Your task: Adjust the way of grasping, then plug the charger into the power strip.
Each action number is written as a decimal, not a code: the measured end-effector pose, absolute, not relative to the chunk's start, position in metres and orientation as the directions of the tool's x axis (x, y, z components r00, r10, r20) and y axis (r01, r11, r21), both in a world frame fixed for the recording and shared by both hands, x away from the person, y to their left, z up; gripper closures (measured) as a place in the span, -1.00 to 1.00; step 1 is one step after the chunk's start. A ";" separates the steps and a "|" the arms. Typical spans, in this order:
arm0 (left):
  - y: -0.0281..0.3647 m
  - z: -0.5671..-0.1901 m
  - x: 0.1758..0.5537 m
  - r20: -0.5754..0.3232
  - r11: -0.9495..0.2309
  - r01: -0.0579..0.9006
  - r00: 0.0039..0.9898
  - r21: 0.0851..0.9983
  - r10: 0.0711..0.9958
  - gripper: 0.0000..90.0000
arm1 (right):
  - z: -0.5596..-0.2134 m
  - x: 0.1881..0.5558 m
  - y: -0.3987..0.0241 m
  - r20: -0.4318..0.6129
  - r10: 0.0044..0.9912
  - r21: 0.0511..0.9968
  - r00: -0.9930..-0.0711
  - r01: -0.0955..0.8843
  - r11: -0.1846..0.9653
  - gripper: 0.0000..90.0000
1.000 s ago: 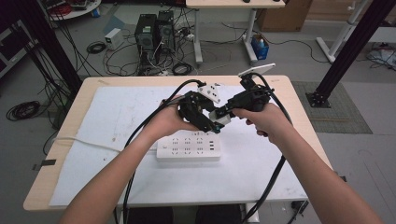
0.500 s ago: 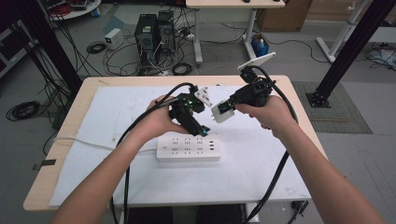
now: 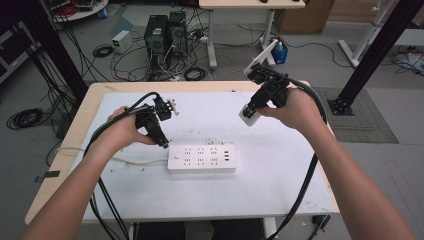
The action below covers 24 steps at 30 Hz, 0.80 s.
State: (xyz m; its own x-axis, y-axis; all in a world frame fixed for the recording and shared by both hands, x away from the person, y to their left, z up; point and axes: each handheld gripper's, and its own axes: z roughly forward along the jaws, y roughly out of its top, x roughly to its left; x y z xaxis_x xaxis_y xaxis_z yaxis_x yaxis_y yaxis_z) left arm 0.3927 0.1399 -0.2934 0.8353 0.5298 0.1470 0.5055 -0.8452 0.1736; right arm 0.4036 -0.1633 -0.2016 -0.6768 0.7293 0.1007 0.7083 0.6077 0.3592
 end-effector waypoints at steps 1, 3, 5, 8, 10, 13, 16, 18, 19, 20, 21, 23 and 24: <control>0.143 -0.297 0.394 0.137 -0.839 0.522 0.830 0.154 0.541 -0.41 | -0.202 0.404 -0.163 0.102 0.724 0.359 -0.683 0.704 0.613 0.40; 0.148 -0.301 0.396 0.137 -0.835 0.534 0.824 0.135 0.550 -0.41 | -0.201 0.404 -0.161 0.108 0.713 0.358 -0.693 0.696 0.622 0.40; 0.152 -0.302 0.397 0.124 -0.828 0.541 0.821 0.146 0.558 -0.41 | -0.202 0.404 -0.159 0.094 0.701 0.345 -0.707 0.683 0.643 0.39; 0.156 -0.299 0.397 0.129 -0.827 0.538 0.820 0.163 0.558 -0.41 | -0.205 0.405 -0.155 0.080 0.688 0.326 -0.722 0.671 0.666 0.40; 0.157 -0.298 0.395 0.121 -0.823 0.542 0.817 0.171 0.564 -0.41 | -0.206 0.405 -0.151 0.084 0.671 0.317 -0.736 0.658 0.683 0.40; 0.160 -0.297 0.392 0.110 -0.821 0.540 0.819 0.183 0.563 -0.41 | -0.210 0.406 -0.145 0.070 0.632 0.307 -0.772 0.620 0.723 0.40; 0.165 -0.298 0.390 0.101 -0.814 0.549 0.814 0.188 0.572 -0.41 | -0.216 0.407 -0.131 0.051 0.578 0.287 -0.815 0.566 0.773 0.40; 0.169 -0.299 0.388 0.099 -0.810 0.556 0.810 0.187 0.578 -0.41 | -0.225 0.409 -0.120 0.040 0.535 0.261 -0.844 0.525 0.810 0.40; 0.172 -0.299 0.387 0.095 -0.808 0.558 0.808 0.191 0.581 -0.41 | -0.228 0.410 -0.116 0.034 0.521 0.249 -0.853 0.512 0.822 0.40; 0.174 -0.300 0.385 0.093 -0.803 0.562 0.805 0.196 0.586 -0.41 | -0.233 0.412 -0.109 0.042 0.504 0.232 -0.863 0.499 0.835 0.40; 0.176 -0.300 0.384 0.089 -0.803 0.562 0.805 0.197 0.586 -0.41 | -0.237 0.414 -0.103 0.040 0.481 0.227 -0.876 0.477 0.849 0.40; 0.179 -0.300 0.380 0.086 -0.795 0.570 0.799 0.206 0.595 -0.41 | -0.247 0.416 -0.092 0.039 0.447 0.205 -0.894 0.445 0.872 0.40; 0.180 -0.300 0.379 0.087 -0.795 0.571 0.799 0.207 0.596 -0.41 | -0.252 0.418 -0.087 0.035 0.433 0.196 -0.901 0.431 0.881 0.40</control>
State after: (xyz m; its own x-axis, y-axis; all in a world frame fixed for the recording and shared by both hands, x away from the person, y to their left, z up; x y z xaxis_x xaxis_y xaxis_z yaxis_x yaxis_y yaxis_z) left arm 0.3786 0.1798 -0.3001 0.7985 0.5957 0.0866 0.5706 -0.7948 0.2066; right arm 0.4176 -0.0870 -0.2522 -0.9009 0.4327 0.0346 0.4307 0.8809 0.1961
